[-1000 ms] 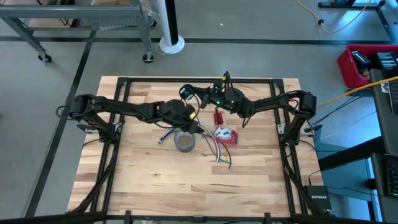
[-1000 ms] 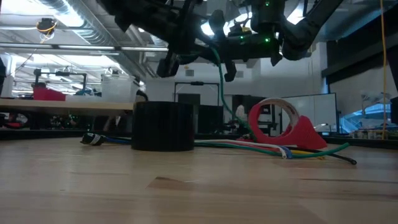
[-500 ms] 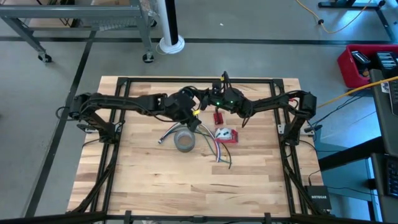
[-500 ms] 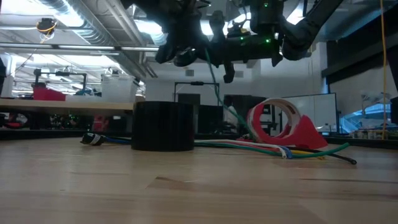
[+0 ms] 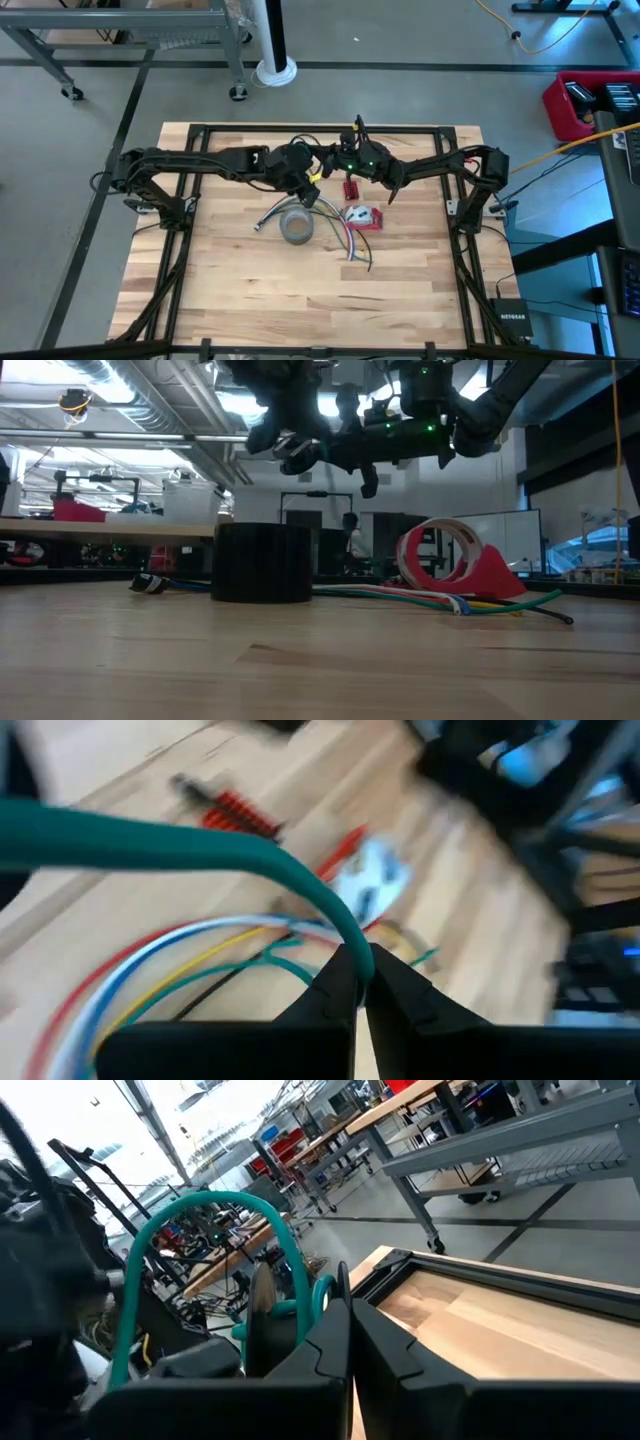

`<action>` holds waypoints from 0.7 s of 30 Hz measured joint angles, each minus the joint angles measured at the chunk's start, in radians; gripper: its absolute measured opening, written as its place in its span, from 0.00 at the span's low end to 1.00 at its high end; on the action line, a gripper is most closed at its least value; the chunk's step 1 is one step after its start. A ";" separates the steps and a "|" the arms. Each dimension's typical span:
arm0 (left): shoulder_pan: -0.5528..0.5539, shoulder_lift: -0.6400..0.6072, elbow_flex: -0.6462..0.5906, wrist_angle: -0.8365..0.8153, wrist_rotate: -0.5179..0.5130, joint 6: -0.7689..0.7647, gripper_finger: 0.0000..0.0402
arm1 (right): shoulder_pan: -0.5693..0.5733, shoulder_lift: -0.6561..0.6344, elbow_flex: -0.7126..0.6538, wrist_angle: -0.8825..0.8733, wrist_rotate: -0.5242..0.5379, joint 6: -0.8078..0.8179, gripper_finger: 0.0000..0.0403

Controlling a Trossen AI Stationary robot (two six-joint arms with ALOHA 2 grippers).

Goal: Coil cords
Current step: Coil the green wire onto the black spool

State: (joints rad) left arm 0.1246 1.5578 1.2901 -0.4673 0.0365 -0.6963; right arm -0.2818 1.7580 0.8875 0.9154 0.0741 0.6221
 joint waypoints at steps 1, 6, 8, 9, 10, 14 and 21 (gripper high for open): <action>-0.007 -0.001 0.000 -0.028 -0.033 0.000 0.00 | 0.000 0.000 0.000 0.000 -0.002 0.000 0.02; -0.024 -0.044 -0.001 -0.176 -0.130 -0.022 0.00 | 0.000 0.000 0.000 0.000 -0.026 0.001 0.02; -0.027 -0.072 -0.001 -0.212 -0.166 -0.037 0.00 | 0.000 -0.002 0.000 0.002 -0.030 0.001 0.02; -0.027 -0.085 -0.001 -0.233 -0.187 -0.037 0.00 | 0.000 -0.003 0.000 0.001 -0.033 0.001 0.02; -0.028 -0.098 -0.001 -0.261 -0.208 -0.041 0.00 | 0.000 -0.003 0.000 0.006 -0.033 0.001 0.02; -0.026 -0.135 -0.002 -0.341 -0.273 -0.060 0.00 | 0.000 -0.004 0.000 0.029 -0.052 0.001 0.02; -0.012 -0.147 -0.022 -0.426 -0.349 -0.084 0.00 | 0.000 -0.005 0.000 0.064 -0.143 0.060 0.02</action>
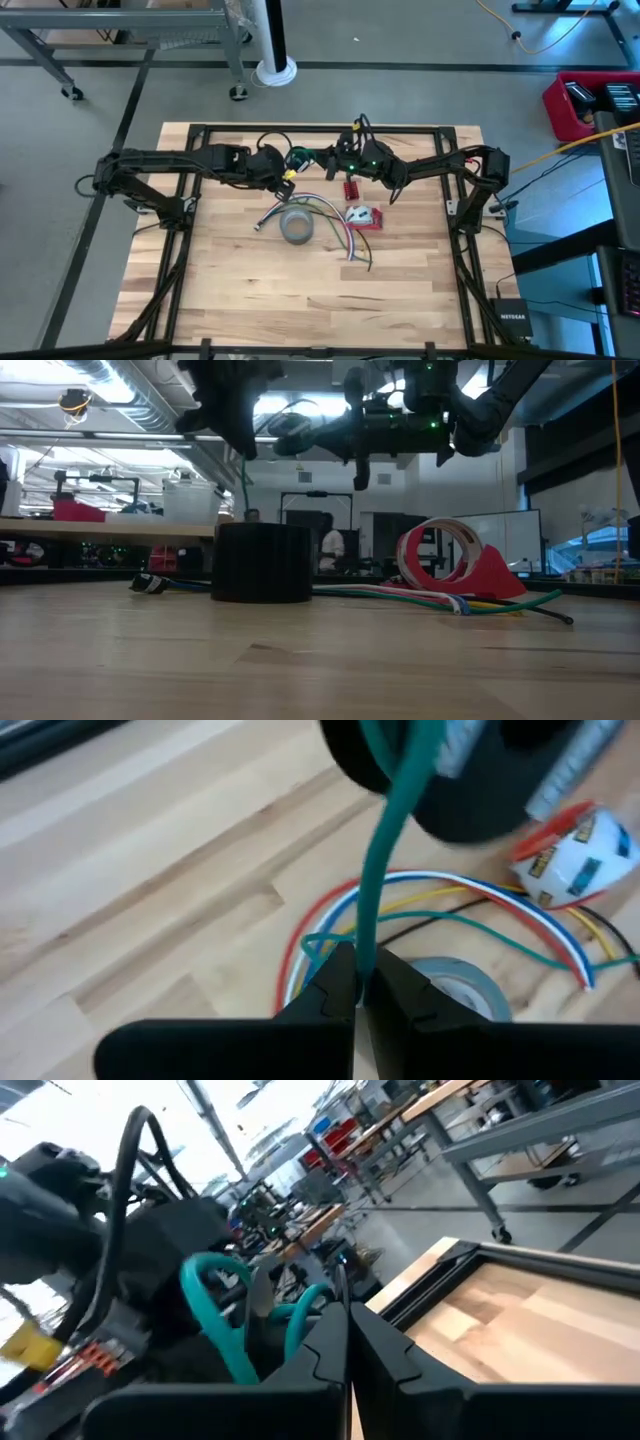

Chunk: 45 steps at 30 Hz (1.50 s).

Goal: Coil cords
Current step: Coil the green wire onto the black spool

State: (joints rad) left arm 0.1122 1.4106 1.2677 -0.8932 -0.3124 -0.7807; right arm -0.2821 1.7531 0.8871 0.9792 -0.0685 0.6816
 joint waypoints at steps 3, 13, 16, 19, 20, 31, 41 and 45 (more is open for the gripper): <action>0.011 -0.008 0.000 -0.017 -0.015 -0.001 0.00 | 0.000 0.000 0.000 -0.012 -0.016 0.001 0.02; 0.034 -0.137 0.000 -0.129 -0.121 -0.034 0.00 | 0.000 0.000 0.000 -0.026 -0.021 0.001 0.02; 0.025 -0.165 -0.001 -0.173 -0.133 -0.051 0.00 | 0.000 0.000 0.000 -0.016 -0.021 0.002 0.02; 0.011 -0.186 -0.033 -0.186 -0.163 -0.057 0.00 | 0.000 0.000 0.000 0.002 -0.024 0.002 0.02; 0.011 -0.197 -0.051 -0.181 -0.165 -0.057 0.00 | 0.000 0.000 0.000 0.003 -0.032 0.002 0.02; 0.044 -0.249 -0.213 0.301 -0.017 0.015 0.00 | 0.001 0.000 0.000 0.016 -0.047 0.028 0.02; 0.047 -0.090 -0.215 0.251 0.090 0.063 0.00 | 0.000 0.000 0.000 0.003 -0.011 0.028 0.02; 0.049 -0.094 -0.212 0.323 0.084 0.127 0.00 | 0.000 0.000 0.000 -0.029 -0.011 0.021 0.02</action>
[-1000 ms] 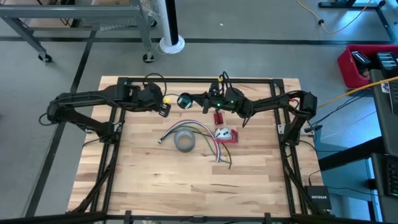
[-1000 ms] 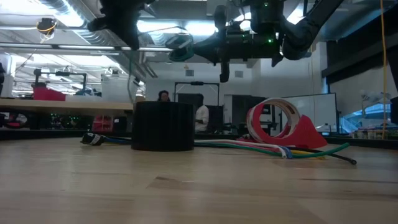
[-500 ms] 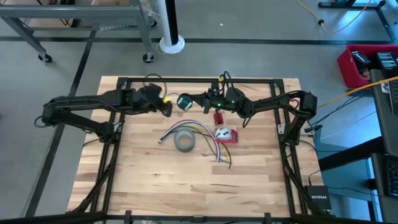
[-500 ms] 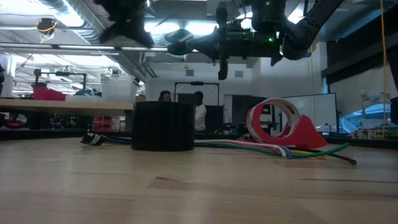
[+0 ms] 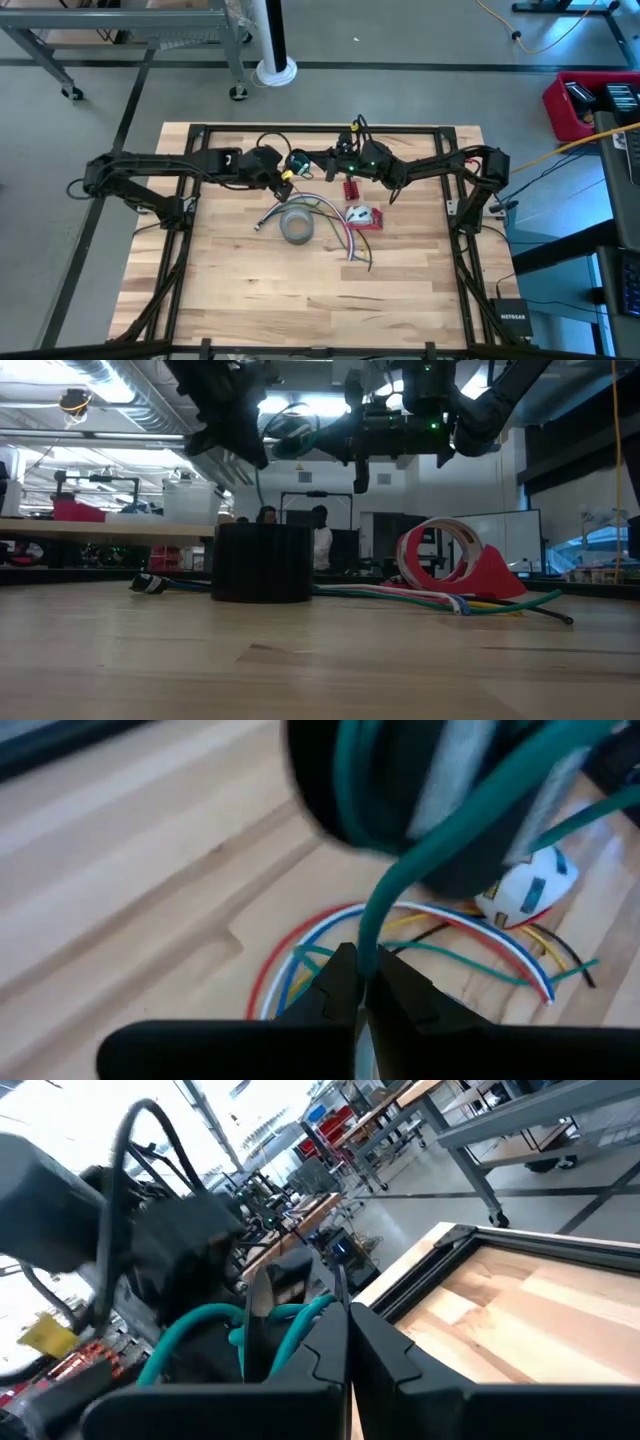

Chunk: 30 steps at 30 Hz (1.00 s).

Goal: Coil cords
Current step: Coil the green wire onto the black spool

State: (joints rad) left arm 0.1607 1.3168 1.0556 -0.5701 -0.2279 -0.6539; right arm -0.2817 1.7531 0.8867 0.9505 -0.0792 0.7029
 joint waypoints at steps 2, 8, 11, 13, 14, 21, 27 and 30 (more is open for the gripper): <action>0.013 -0.001 0.011 0.011 0.001 0.031 0.00 | 0.000 0.000 0.000 -0.009 0.000 0.000 0.02; 0.076 -0.002 0.037 0.011 0.001 0.052 0.00 | 0.000 0.000 0.000 -0.011 -0.014 0.004 0.02; 0.107 -0.002 0.046 0.009 0.002 0.053 0.00 | 0.001 0.000 0.000 -0.014 -0.022 0.004 0.02; 0.119 -0.002 0.054 0.010 0.003 0.053 0.00 | 0.000 0.000 0.000 -0.025 -0.022 0.004 0.02; 0.122 -0.002 0.058 0.009 0.012 0.053 0.00 | 0.000 0.000 0.001 -0.036 -0.022 0.004 0.02; 0.131 -0.002 0.089 -0.006 0.032 0.079 0.00 | 0.002 -0.001 0.001 -0.063 -0.017 0.000 0.02; 0.162 -0.007 0.105 0.006 0.065 0.063 0.00 | 0.001 -0.001 0.001 -0.085 -0.027 -0.001 0.02; 0.153 -0.007 0.106 0.001 0.092 0.058 0.00 | 0.001 -0.001 0.001 -0.090 -0.019 -0.001 0.02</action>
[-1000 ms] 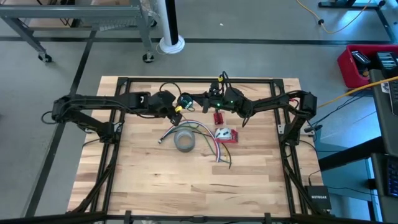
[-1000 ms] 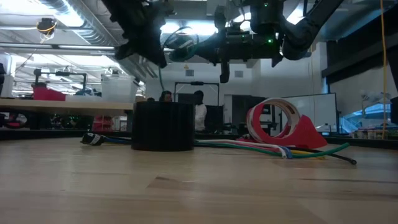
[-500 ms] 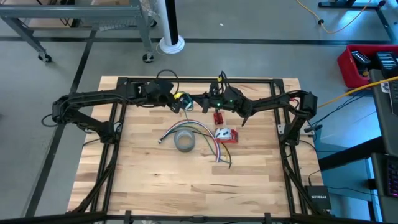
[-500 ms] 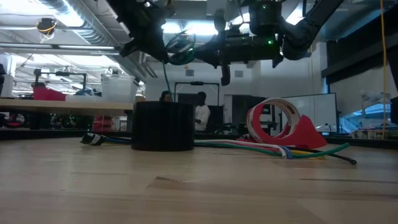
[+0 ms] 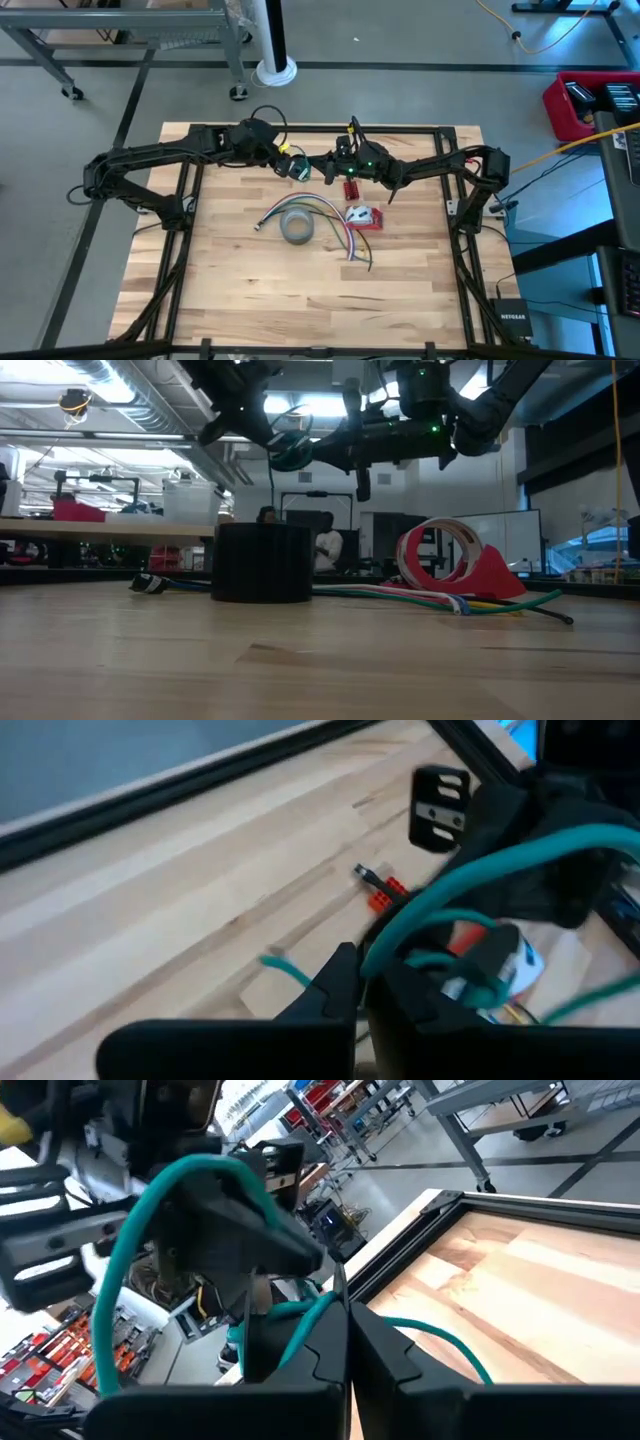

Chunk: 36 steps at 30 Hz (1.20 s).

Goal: Coil cords
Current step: Coil the green wire onto the black spool

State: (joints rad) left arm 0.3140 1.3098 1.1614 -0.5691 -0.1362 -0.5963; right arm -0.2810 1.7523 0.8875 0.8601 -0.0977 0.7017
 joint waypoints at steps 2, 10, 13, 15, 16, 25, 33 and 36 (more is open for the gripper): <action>-0.009 0.000 0.000 -0.009 0.005 -0.006 0.00 | 0.000 0.000 0.000 -0.001 0.001 0.000 0.02; -0.027 0.000 0.000 -0.095 0.024 -0.059 0.00 | 0.000 0.000 0.000 -0.013 0.013 -0.001 0.02; -0.020 0.000 0.000 -0.092 0.024 -0.062 0.00 | 0.000 0.000 0.000 -0.016 0.027 -0.001 0.02; -0.012 0.000 0.000 -0.078 0.024 -0.062 0.00 | 0.000 0.000 0.000 -0.025 0.027 -0.001 0.02; -0.009 0.000 0.000 -0.074 0.025 -0.062 0.00 | 0.000 0.000 0.000 -0.027 0.027 0.000 0.02; 0.042 0.000 0.000 -0.066 0.033 -0.062 0.00 | 0.023 0.001 0.000 -0.026 0.021 0.000 0.02; 0.076 0.000 0.000 -0.061 0.120 -0.066 0.00 | 0.046 0.001 0.000 -0.029 0.029 -0.001 0.02; 0.051 0.000 0.000 -0.062 0.134 -0.087 0.00 | 0.046 0.001 0.000 -0.056 0.078 -0.001 0.02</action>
State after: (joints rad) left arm 0.3653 1.3102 1.1618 -0.6312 -0.0022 -0.6833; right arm -0.2352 1.7531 0.8875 0.8039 -0.0195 0.7006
